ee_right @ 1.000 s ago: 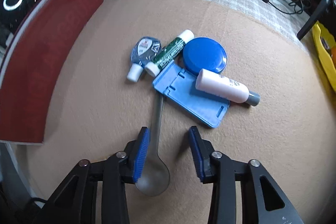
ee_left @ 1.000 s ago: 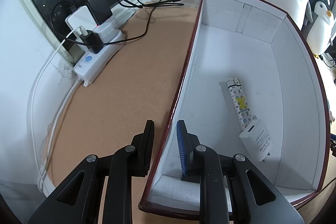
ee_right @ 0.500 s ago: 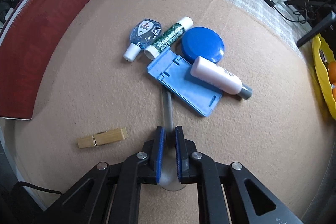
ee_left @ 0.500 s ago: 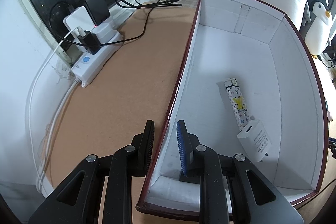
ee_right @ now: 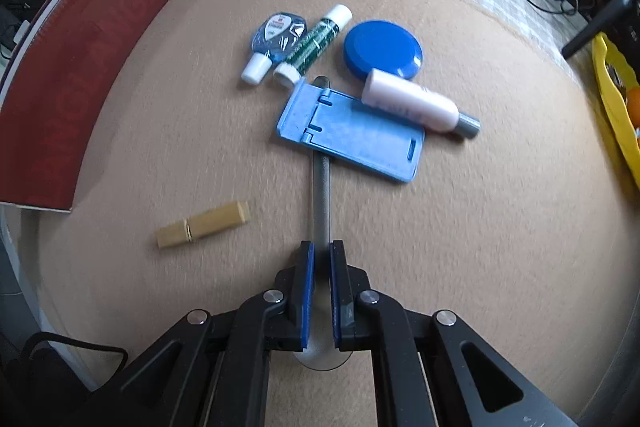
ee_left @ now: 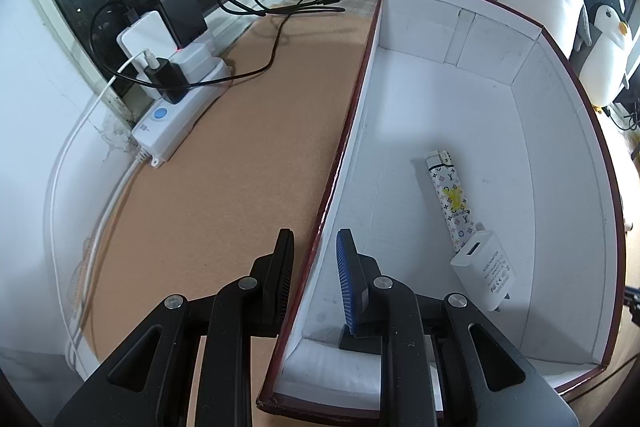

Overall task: Organize rigid objects
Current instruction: 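Close the right tool on the grey spoon handle and lift, then carry the spoon with the right tool into the box and release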

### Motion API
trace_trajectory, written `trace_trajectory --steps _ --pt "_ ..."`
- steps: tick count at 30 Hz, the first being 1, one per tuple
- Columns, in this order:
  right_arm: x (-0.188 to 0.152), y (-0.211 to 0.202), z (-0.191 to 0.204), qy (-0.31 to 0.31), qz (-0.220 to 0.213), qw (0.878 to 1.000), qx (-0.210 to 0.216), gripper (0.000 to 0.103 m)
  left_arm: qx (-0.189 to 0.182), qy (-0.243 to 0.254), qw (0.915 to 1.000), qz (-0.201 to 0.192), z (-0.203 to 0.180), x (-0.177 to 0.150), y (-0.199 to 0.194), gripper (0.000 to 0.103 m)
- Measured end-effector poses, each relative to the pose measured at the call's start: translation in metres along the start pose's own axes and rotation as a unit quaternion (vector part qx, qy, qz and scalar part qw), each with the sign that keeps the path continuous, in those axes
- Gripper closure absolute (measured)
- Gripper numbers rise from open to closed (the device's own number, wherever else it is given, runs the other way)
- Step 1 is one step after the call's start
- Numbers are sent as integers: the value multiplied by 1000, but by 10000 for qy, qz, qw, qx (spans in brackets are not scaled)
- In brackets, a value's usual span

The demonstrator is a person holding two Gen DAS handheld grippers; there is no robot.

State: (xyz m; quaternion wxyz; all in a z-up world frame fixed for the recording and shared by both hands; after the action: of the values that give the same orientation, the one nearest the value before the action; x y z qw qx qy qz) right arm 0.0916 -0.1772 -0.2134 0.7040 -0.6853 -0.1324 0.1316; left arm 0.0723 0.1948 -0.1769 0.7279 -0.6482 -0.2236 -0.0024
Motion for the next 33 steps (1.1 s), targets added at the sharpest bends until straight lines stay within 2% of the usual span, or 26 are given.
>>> trace_trajectory --steps 7,14,19,26,33 --pt "-35 0 -4 478 -36 9964 705 96 11 20 10000 6 0 1 1 83" --pt "-72 -7 3 625 -175 9942 860 96 14 25 10000 13 1 1 2 83" --pt "-94 -20 2 681 -298 9940 799 96 3 6 10000 64 2 0 7 83" --pt "-87 -39 2 544 -531 9943 748 96 -4 1 10000 21 4 0 5 83" --pt "-74 -65 20 367 -805 9930 784 96 -16 -17 10000 17 4 0 4 83"
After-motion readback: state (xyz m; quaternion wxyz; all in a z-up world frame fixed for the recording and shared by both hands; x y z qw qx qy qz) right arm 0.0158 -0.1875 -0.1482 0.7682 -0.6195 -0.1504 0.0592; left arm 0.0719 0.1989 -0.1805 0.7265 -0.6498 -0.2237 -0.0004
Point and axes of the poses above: each gripper's, at about its wrist camera, not at the fingertips, and y roughly the way its jaws point, z to its left, x to its top, the point moved 5 cm from there along y, roughly the way its jaws point, and after that the axes turned 7 degrees about z, right-handed, at the moved point
